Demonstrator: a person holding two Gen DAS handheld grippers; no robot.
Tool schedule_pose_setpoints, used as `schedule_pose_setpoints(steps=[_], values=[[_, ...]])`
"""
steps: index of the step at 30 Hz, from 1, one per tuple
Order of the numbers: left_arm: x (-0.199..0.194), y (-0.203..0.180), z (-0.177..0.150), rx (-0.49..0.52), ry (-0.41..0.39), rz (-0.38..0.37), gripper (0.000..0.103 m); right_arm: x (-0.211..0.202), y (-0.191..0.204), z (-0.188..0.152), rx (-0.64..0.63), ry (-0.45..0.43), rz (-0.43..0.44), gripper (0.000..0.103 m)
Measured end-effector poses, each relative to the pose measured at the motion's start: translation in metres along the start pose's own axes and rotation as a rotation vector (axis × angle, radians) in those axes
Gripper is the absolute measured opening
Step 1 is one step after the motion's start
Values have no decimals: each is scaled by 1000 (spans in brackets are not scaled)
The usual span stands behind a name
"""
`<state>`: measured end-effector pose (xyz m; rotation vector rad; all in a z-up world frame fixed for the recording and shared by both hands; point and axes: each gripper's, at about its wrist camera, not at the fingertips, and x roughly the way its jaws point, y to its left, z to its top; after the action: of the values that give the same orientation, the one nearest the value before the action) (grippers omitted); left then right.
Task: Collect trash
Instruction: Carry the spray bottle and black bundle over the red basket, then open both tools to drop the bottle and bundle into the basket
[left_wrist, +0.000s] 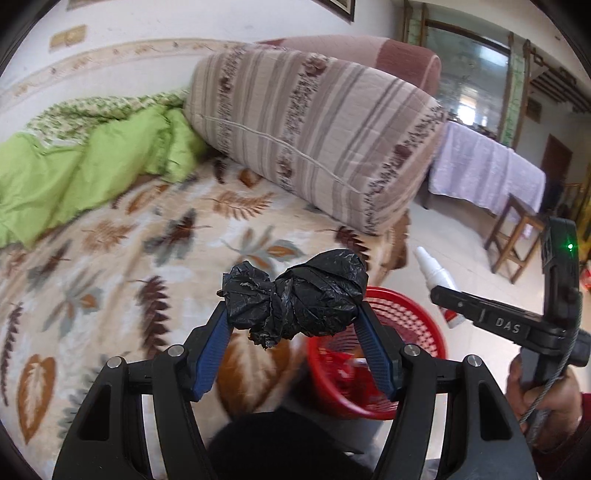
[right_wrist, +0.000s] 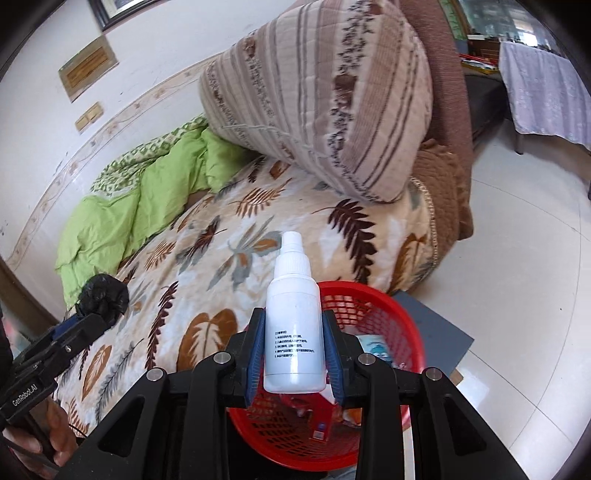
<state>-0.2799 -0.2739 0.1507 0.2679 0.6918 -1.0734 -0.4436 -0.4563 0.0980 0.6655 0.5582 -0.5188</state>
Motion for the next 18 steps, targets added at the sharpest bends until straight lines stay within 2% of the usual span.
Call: schedule_pose_setpoints(steps=[2, 10, 11, 13, 18], values=[[13, -9, 3, -13, 33, -49, 66, -2, -6, 3, 8, -7, -7, 32], [50, -39, -2, 26, 97, -109, 68, 8, -21, 1, 35, 21, -17, 33], [55, -41, -3, 31, 111, -118, 69, 11, -23, 0, 41, 28, -22, 36], [62, -45, -6, 42, 126, -121, 73, 14, -27, 0, 49, 32, -33, 54], [58, -43, -8, 47, 115, -110, 80, 10, -24, 2, 34, 20, -64, 63]])
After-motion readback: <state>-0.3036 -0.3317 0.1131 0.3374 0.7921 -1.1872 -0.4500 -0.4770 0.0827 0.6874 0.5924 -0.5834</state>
